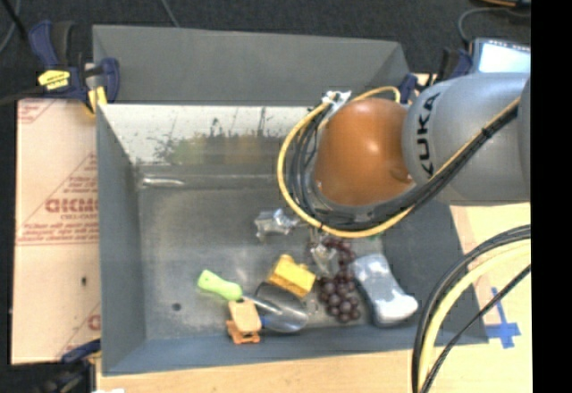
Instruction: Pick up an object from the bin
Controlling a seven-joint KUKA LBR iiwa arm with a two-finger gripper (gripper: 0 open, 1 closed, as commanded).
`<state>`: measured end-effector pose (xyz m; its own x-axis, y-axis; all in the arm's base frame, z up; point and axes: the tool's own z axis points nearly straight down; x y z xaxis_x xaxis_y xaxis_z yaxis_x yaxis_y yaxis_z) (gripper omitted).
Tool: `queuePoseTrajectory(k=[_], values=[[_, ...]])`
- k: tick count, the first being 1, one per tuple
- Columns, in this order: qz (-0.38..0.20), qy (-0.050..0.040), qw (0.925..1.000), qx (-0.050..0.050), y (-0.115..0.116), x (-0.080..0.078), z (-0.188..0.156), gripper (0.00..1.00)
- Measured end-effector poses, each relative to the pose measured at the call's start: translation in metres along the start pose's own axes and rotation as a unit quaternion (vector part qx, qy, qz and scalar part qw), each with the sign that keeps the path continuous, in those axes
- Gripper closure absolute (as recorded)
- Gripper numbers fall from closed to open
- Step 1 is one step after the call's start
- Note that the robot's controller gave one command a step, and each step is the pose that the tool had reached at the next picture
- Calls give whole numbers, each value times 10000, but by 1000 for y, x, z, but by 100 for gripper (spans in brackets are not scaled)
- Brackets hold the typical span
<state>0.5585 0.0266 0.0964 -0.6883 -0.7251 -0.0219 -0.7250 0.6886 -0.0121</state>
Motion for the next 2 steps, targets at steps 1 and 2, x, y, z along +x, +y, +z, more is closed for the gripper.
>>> queuePoseTrajectory(k=[1, 2], values=[[-447, 29, 9990, -11, 0, 6, 17, 0], [-680, 21, 9977, -6, 2, 7, 19, 0]])
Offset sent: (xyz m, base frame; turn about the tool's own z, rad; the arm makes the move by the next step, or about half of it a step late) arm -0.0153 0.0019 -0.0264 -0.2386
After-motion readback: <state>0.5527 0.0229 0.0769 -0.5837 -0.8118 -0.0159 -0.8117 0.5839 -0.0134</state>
